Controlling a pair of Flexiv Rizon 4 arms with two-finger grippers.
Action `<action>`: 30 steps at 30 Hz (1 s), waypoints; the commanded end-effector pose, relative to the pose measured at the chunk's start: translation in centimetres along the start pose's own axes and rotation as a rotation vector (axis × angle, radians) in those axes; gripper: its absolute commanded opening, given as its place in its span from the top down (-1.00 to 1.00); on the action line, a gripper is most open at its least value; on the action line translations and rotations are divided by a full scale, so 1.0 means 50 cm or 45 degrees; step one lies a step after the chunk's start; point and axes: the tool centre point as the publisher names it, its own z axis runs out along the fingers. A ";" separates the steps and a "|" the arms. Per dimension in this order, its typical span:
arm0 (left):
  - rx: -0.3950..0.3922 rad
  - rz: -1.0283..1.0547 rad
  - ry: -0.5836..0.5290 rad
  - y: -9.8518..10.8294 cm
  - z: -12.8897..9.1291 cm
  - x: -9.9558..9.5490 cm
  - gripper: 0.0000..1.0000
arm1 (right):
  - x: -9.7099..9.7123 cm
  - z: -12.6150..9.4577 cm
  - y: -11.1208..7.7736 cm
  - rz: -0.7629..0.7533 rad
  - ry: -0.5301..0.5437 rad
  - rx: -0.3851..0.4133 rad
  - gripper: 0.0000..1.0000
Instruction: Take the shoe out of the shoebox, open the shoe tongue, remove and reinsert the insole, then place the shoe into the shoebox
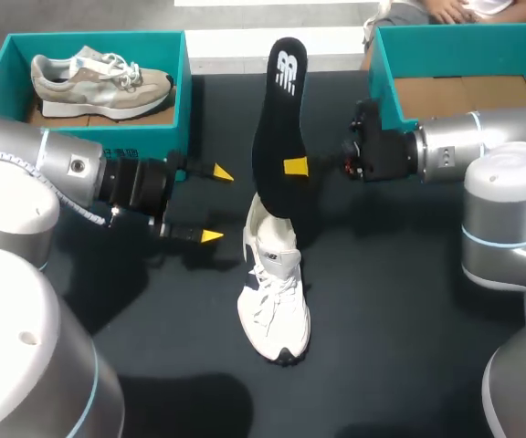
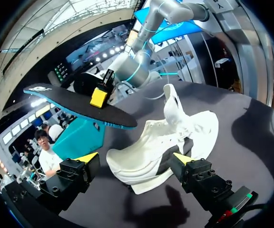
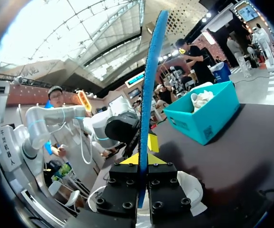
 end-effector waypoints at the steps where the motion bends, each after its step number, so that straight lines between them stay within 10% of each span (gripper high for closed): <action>1: -0.008 -0.022 -0.014 0.010 -0.001 0.014 -1.00 | 0.000 0.013 -0.008 -0.002 -0.027 0.000 1.00; 30: -0.240 -0.393 0.013 0.031 0.012 0.063 -1.00 | -0.051 0.069 -0.051 -0.054 0.009 0.104 1.00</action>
